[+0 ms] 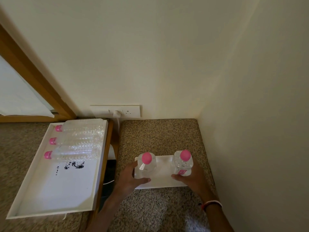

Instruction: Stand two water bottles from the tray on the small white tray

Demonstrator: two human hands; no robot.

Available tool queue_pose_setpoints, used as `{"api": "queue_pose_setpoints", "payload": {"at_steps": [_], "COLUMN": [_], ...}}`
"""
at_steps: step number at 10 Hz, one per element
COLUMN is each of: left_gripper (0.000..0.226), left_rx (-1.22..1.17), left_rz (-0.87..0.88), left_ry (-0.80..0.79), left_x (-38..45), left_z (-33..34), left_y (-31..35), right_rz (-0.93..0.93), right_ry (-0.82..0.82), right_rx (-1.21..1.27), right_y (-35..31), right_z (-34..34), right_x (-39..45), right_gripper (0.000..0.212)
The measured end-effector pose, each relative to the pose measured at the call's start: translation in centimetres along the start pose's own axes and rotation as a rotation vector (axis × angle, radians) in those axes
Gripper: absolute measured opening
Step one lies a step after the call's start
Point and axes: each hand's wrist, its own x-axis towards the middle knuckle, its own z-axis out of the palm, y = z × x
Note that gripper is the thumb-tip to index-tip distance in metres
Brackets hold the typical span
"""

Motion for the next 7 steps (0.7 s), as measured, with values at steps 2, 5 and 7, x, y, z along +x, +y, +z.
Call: {"api": "queue_pose_setpoints", "payload": {"at_steps": [2,5,7], "left_gripper": [0.074,0.074,0.077], "left_rx": [0.015,-0.005,-0.009], "left_rz": [0.013,0.039,0.099], "left_ry": [-0.018,-0.054,-0.227], "left_x": [0.3,0.3,0.6], "left_z": [-0.4,-0.9,-3.0], "left_y": [0.0,0.3,0.6], "right_rz": [-0.014,0.023,0.043], "right_ry": [0.016,-0.034,-0.217], "right_rx": [-0.042,-0.036,-0.101], "right_y": [0.6,0.6,0.3], "right_z": [0.1,-0.2,-2.7], "right_x": [0.3,0.4,1.2], "right_gripper": [0.064,0.07,0.094]}}
